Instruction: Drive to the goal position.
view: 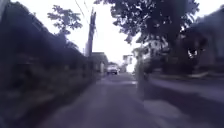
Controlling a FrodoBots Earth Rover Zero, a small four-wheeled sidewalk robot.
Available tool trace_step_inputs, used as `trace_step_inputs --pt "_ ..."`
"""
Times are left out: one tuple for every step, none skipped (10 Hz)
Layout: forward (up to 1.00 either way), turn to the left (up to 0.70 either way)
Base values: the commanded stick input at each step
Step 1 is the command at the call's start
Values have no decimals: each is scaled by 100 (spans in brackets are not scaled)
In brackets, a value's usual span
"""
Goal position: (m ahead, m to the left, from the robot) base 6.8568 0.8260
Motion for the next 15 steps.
trace_step_inputs --pt "70 0" --pt "70 0" --pt "70 0" --pt "70 0" --pt "70 0" --pt "70 -13" --pt "70 -35" --pt "70 -35" --pt "70 -35" --pt "70 -35" --pt "70 -35" --pt "70 -35" --pt "70 -35" --pt "70 -35" --pt "70 -35"
